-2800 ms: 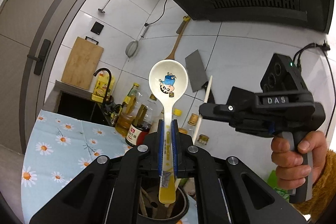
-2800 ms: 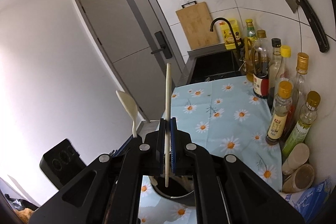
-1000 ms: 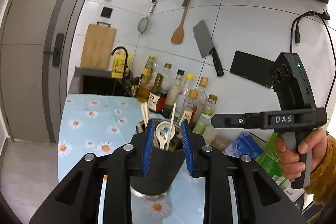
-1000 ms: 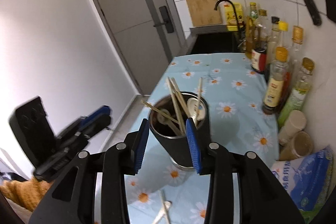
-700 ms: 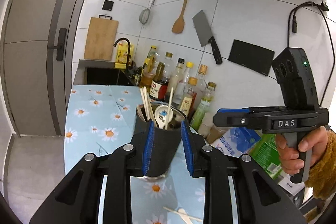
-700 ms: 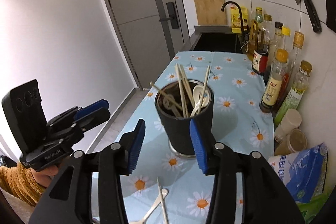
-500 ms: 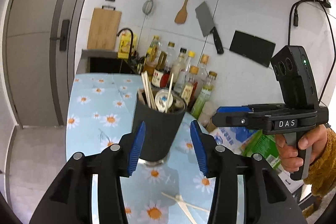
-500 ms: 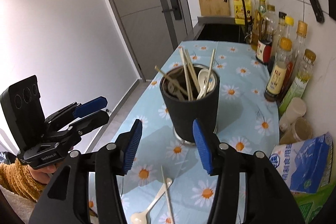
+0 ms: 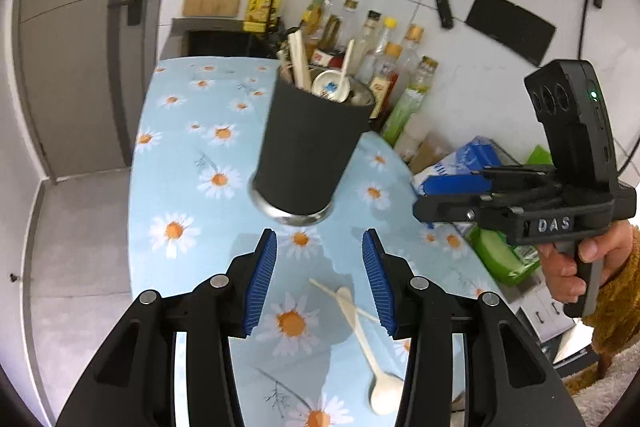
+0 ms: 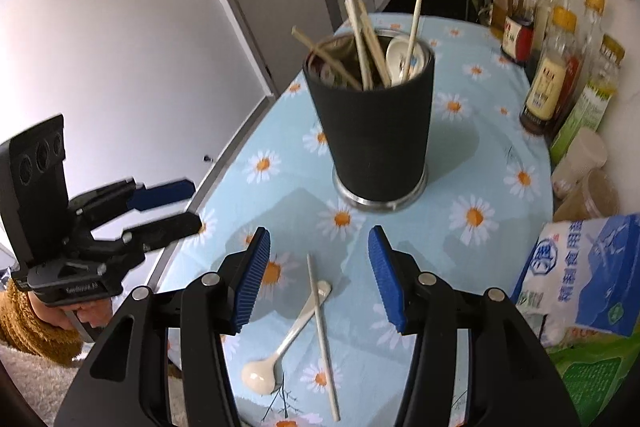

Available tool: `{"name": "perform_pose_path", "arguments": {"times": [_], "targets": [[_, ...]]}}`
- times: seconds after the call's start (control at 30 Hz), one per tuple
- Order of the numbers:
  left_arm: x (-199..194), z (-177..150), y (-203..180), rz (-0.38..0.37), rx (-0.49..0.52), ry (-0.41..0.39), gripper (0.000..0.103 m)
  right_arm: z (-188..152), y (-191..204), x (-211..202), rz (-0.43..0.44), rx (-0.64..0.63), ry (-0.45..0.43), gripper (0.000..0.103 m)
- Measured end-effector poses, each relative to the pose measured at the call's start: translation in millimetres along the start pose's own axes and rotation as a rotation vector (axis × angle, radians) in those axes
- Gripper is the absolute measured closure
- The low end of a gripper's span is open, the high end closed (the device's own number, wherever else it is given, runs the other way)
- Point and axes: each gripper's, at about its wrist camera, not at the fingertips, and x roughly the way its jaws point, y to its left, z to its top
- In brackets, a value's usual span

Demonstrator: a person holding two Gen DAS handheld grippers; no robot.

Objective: Organize utensils
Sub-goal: 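Move both open tools back down to the remaining chopstick and white spoon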

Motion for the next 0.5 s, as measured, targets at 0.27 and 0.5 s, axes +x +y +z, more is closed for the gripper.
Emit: {"name": "perform_pose_path", "arguments": {"times": [0.27, 0.5], "targets": [[11, -22, 6, -0.003, -0.037, 0.102, 0.06, -22, 6, 33, -0.014, -0.026, 0.157, 0.051], [32, -52, 11, -0.012, -0.08, 0.221, 0.06, -42, 6, 79, -0.033, -0.051, 0.37, 0.053]]}}
